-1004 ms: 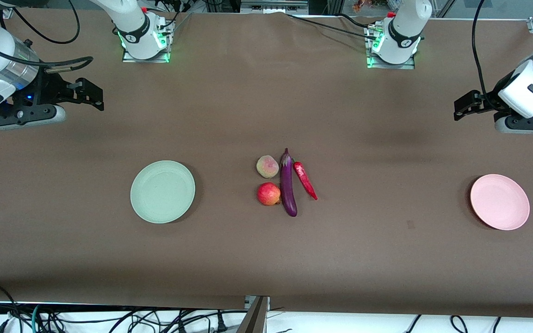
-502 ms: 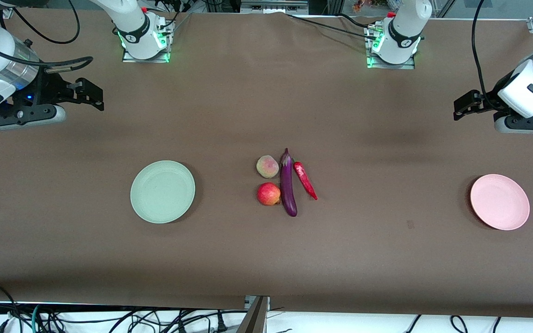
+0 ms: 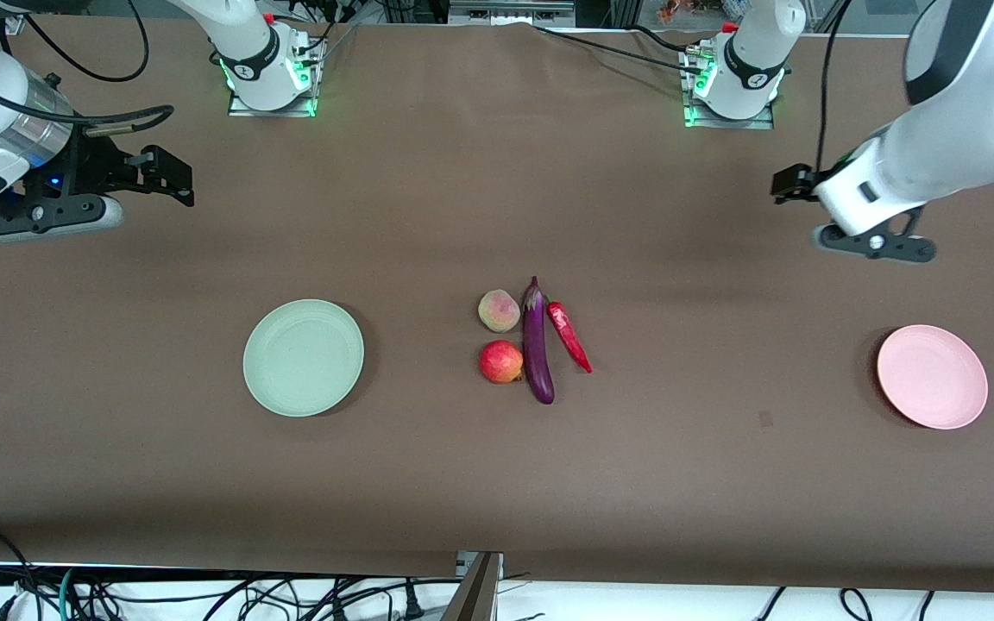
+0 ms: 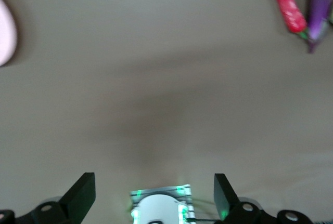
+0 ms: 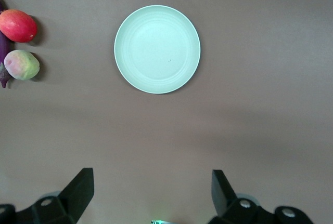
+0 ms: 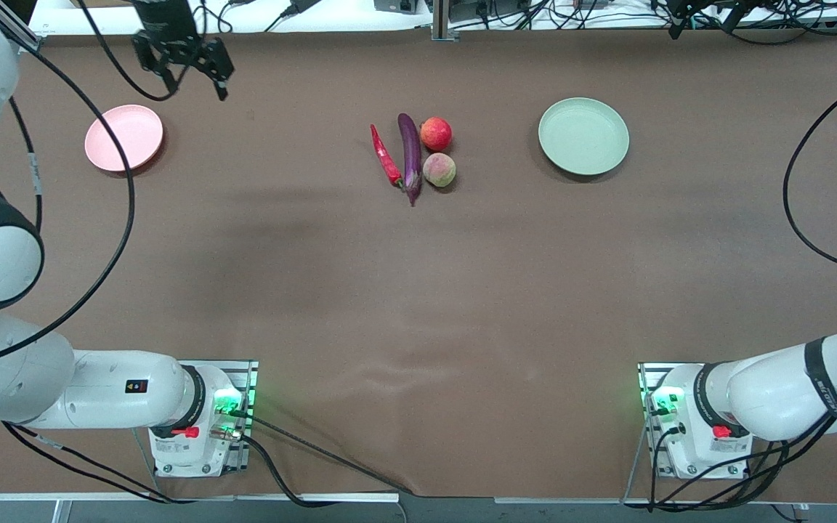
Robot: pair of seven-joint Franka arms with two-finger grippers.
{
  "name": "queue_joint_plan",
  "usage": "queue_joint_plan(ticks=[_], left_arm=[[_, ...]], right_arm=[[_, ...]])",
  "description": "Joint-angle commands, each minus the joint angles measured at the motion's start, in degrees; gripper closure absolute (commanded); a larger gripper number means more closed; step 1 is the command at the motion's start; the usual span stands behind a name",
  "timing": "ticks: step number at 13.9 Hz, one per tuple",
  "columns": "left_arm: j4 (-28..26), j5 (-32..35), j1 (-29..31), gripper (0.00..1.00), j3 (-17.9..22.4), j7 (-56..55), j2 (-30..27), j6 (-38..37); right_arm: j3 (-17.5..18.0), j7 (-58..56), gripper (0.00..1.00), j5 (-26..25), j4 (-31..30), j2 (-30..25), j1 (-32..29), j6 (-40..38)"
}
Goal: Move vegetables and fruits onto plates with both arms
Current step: 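Reach the left gripper to the red chili while the right gripper moves out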
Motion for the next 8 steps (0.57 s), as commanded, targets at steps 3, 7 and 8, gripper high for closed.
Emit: queue_joint_plan(ticks=[3,7,8], left_arm=[[1.41,-2.45,0.23,0.00,-2.75,-7.62,10.56,12.82],[1.59,-2.62,-3.98,0.00,-3.72,-21.31,17.77,26.36],[1.59,-2.80,-4.52,0.00,-3.89,-23.70,19.61,31.27]], right_arm=[[0.38,0.24,0.00,0.79,0.59,-0.22,0.51,0.50],[0.38,0.33,0.00,0.79,0.59,-0.22,0.60,0.59],[0.38,0.33,0.00,0.79,0.51,-0.22,0.51,0.50]])
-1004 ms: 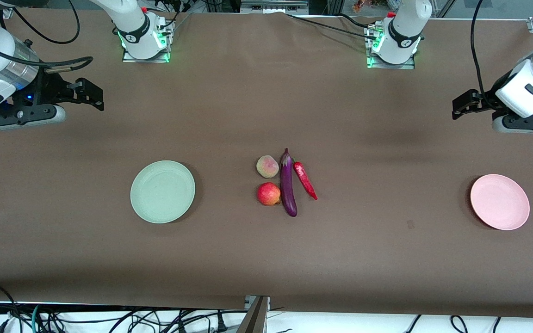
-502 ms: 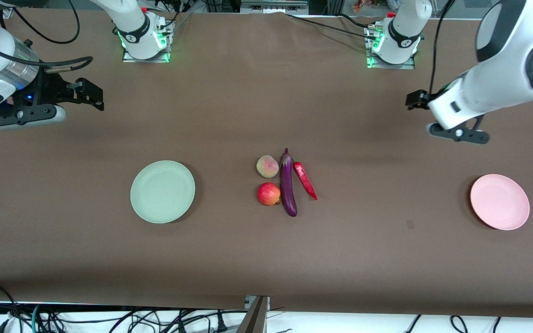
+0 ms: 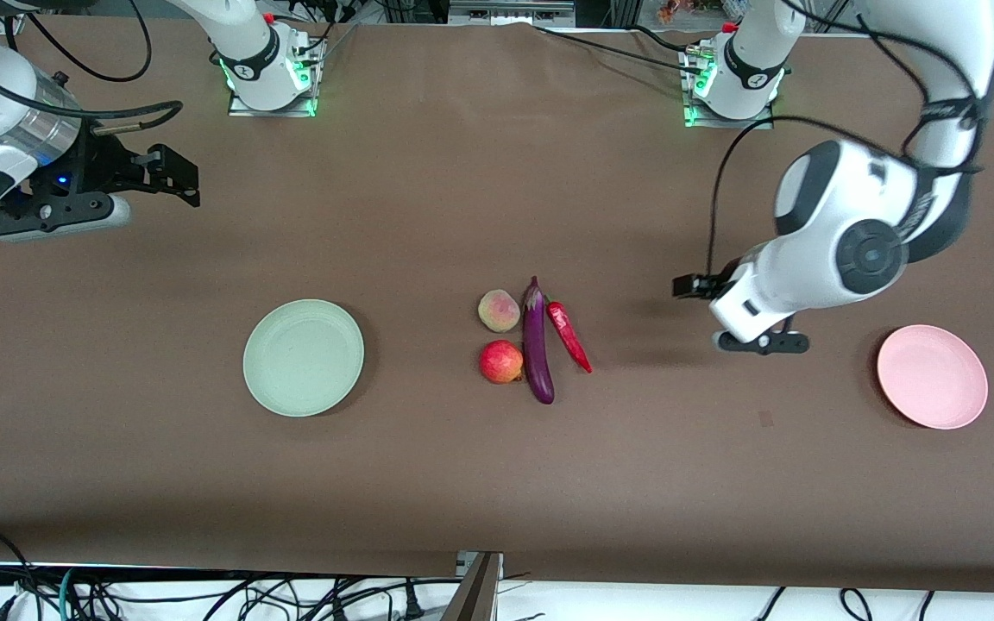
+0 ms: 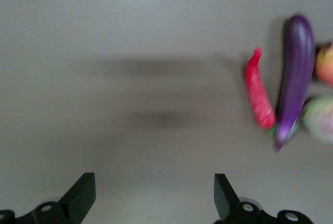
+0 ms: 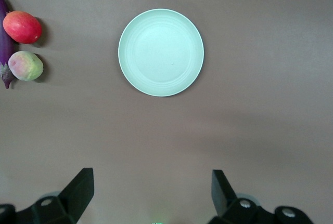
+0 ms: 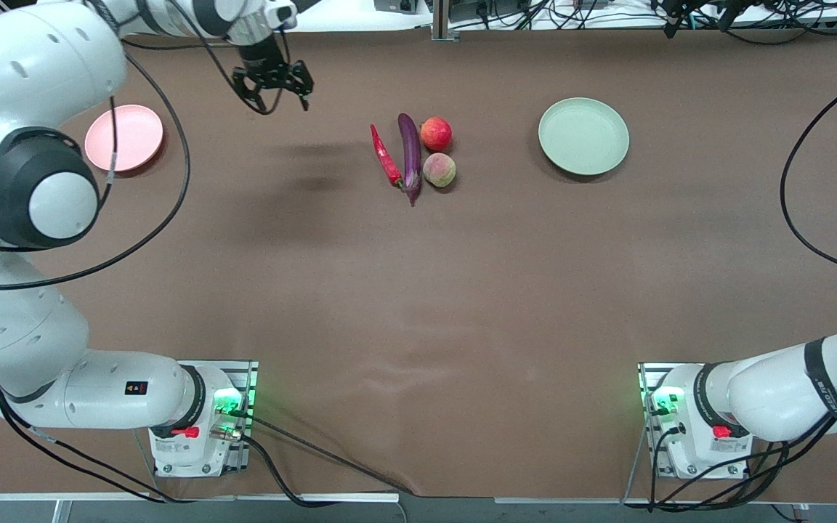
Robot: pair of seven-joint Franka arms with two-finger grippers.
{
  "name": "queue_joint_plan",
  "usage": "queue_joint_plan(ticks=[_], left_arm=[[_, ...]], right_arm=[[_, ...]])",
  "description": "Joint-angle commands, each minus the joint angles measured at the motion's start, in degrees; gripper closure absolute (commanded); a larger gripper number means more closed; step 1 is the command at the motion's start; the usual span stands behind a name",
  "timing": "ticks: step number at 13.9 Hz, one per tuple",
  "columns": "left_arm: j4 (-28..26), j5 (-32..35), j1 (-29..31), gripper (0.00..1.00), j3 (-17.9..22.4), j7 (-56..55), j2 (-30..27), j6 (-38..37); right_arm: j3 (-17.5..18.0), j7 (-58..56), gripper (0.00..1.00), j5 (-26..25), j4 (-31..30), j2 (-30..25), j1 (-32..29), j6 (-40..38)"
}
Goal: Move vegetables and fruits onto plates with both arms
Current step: 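Reach the left gripper to the red chili while the right gripper moves out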
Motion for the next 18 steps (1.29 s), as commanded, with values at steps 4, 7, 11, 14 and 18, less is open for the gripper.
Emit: queue_joint_plan(ticks=[4,7,11,14,18], left_arm=[[1.19,-0.27,-11.27,0.00,0.38,-21.47,10.29,18.10],[0.48,2.37,-13.21,0.00,0.38,-24.94,13.11,20.67],[-0.83,2.37,-16.21,0.00,0.47,-32.06,16.02,26.99],[-3.56,2.46,-15.77,0.00,0.65,-31.89,15.75,30.34],[-4.44,14.32,-15.78,0.06,0.91,-32.42,16.72,30.78]], right_arm=[[-0.17,-0.02,0.00,0.78,0.33,1.96,-0.18,2.11],[-0.08,0.15,0.00,0.43,0.33,2.32,-0.09,2.03],[-0.08,-0.73,0.00,0.17,0.33,4.16,-0.18,2.03],[-0.08,-2.91,0.00,-0.36,0.07,7.68,-0.18,2.29],[0.53,-2.66,0.00,0.61,0.25,11.73,1.04,4.30]])
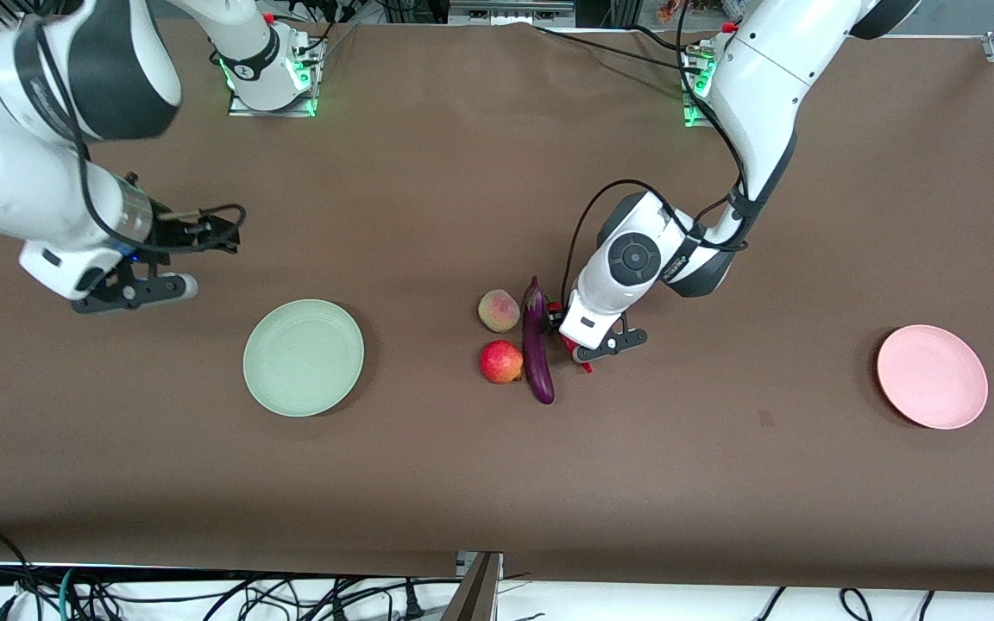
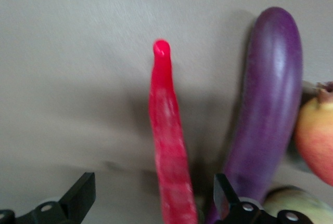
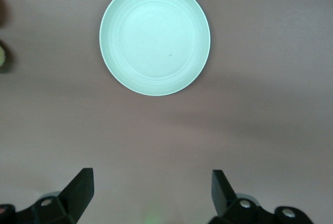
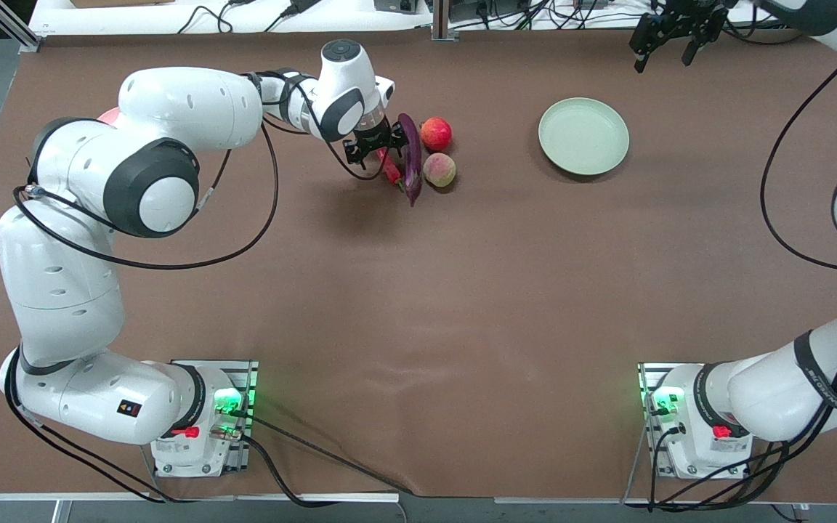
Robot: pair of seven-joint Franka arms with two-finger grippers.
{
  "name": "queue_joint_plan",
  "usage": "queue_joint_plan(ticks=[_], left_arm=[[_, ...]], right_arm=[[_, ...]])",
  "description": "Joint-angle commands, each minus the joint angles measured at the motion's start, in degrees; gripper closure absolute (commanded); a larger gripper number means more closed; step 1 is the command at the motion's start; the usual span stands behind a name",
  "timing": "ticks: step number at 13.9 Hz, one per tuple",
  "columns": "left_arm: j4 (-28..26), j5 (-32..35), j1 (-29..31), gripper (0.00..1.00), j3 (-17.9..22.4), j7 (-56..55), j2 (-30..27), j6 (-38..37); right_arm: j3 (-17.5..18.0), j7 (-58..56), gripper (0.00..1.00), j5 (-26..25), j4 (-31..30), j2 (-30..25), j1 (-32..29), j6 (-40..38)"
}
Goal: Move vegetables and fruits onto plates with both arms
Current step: 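Reach the left gripper to the red chili while the right gripper moves out, then grasp the red chili with the left gripper while the right gripper approaches the peach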
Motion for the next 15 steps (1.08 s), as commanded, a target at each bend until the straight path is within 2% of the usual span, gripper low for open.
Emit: queue_joint_plan(ticks=[1,2,4,6,8,9,11,15], left_arm=[[-1.11,3.72,-0.65,0.07,0.57,-1.28,0.79,2.27],[-1.11,3.73,-0.74,0.13,0.48,-1.46,1.49,3.76],[-1.29,3.64,-0.66,0.17,0.40,-2.77,3.51,7.36],[-1.38,3.64,-0.83,0.58,0.40,-2.78,4.23,8.87],[-1.46,3.55,-0.57,0.92,0.40,-3.12,3.96,8.79],[-1.47,3.55,-0.31,0.95,0.40,-4.08,3.70,8.52],[-1.47,3.55,0.04,0.97,0.31,-4.36,2.13,7.82],[-1.29,3.81,2.23,0.98,0.57,-3.48,-3.14,-0.94]], right_arm=[[1.21,0.50,0.00,0.72,0.81,1.14,2.32,2.48],[1.40,1.99,0.00,0.54,0.90,2.19,4.07,3.81],[1.40,8.48,0.00,0.54,0.99,4.13,7.86,5.30],[1.66,14.54,0.00,0.63,0.99,5.97,11.90,9.08],[1.75,22.18,0.00,3.33,0.99,9.04,15.59,14.86],[1.75,26.48,0.00,5.62,0.99,11.15,17.52,18.81],[1.75,33.00,0.00,6.61,1.08,15.19,21.39,27.33],[1.75,41.10,0.00,6.61,1.08,20.65,26.50,37.81]])
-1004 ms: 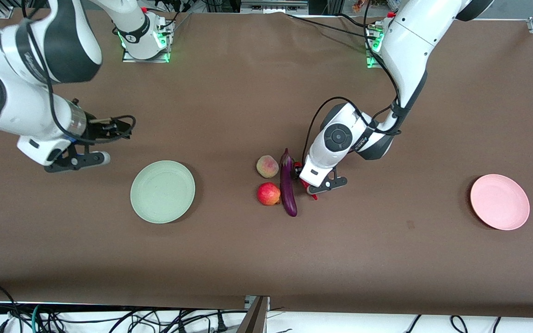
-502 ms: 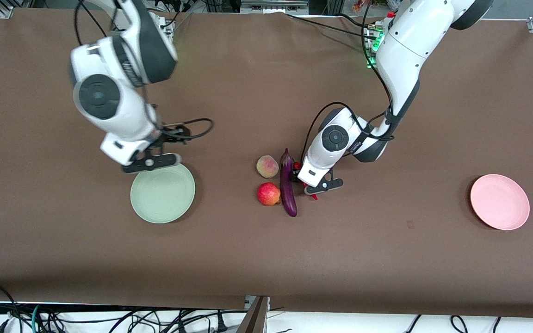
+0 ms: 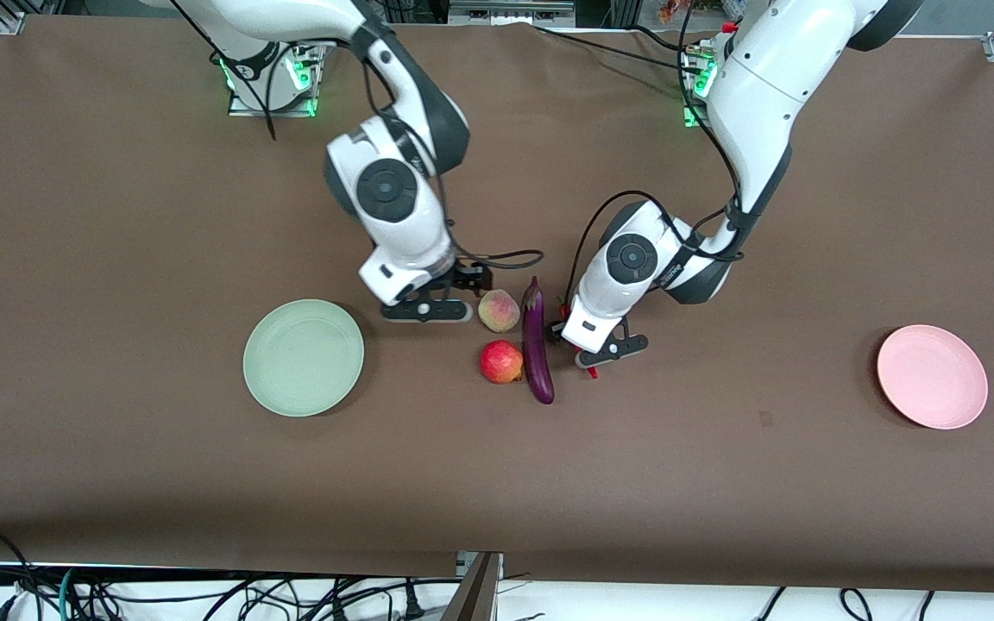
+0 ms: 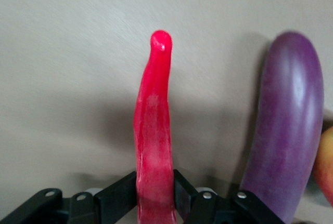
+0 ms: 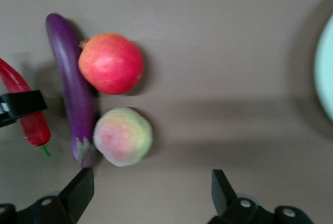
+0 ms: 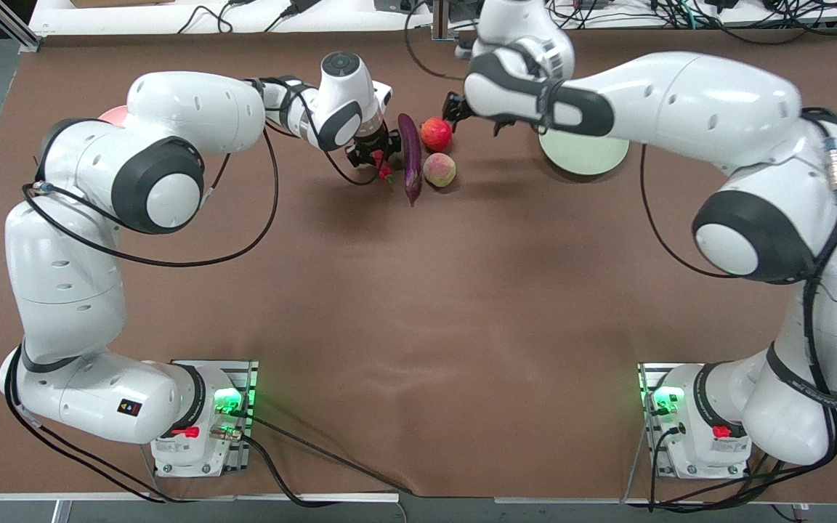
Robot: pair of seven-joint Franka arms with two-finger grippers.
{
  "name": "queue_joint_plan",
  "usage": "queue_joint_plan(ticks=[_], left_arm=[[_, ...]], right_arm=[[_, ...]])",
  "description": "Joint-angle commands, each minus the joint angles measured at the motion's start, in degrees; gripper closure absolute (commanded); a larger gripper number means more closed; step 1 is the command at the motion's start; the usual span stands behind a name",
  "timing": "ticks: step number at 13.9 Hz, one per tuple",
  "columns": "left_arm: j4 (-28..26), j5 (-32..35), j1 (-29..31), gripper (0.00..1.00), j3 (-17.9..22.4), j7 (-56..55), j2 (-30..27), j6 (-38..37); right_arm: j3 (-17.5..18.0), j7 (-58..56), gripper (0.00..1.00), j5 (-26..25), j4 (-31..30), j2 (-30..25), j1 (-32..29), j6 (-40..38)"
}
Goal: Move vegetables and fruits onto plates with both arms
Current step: 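Grasp the red chili with the left gripper while the right gripper approaches the peach, then carry the chili to the pink plate while the right gripper grasps the peach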
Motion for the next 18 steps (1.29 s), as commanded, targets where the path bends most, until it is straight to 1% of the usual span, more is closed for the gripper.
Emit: queue_joint_plan(ticks=[1,3,5,8,10,12,13,15,16,17,18], left_arm=[[-0.58,2.03,2.56,0.98,0.03,-0.24,-5.69,-7.38],[-0.57,2.03,3.63,0.97,0.21,0.55,-8.06,-10.29],[-0.57,2.12,7.04,0.97,0.12,5.00,-10.26,-13.54],[-0.22,2.12,12.67,0.96,0.12,21.33,-12.02,-19.78],[-0.14,2.21,16.18,0.96,0.12,26.98,-12.64,-20.50],[0.30,2.21,19.43,0.95,1.43,39.85,-12.82,-21.90],[0.48,2.21,22.32,0.95,1.79,45.32,-12.82,-21.91],[0.66,2.21,30.14,0.95,1.79,54.56,-12.21,-21.12],[1.61,2.30,34.18,0.94,1.70,59.91,-11.25,-20.77],[3.45,2.38,36.39,0.92,1.88,65.54,-9.85,-20.68],[5.21,3.95,37.37,0.92,2.23,70.90,-8.53,-20.59]], right_arm=[[-0.54,4.28,0.00,0.82,1.06,2.64,2.00,4.85],[-0.54,5.52,0.00,0.82,1.06,4.57,2.97,8.03],[-0.54,7.53,0.00,0.73,0.98,6.15,3.77,10.75],[-0.63,7.81,0.00,0.55,0.98,8.53,4.64,14.44],[-0.63,8.07,0.00,0.38,0.98,9.93,5.00,16.03],[-0.63,8.16,0.00,0.11,0.98,10.64,5.09,16.74],[-0.71,8.16,0.00,0.11,0.98,11.08,5.09,16.91],[-0.71,8.16,0.00,-1.02,0.98,11.52,5.35,17.53],[-0.71,8.16,0.02,-1.55,0.98,11.87,5.44,17.88],[-0.71,8.07,0.09,-1.56,0.98,12.05,5.44,18.14],[-0.80,7.98,0.23,-1.56,0.98,12.05,5.35,18.14]])
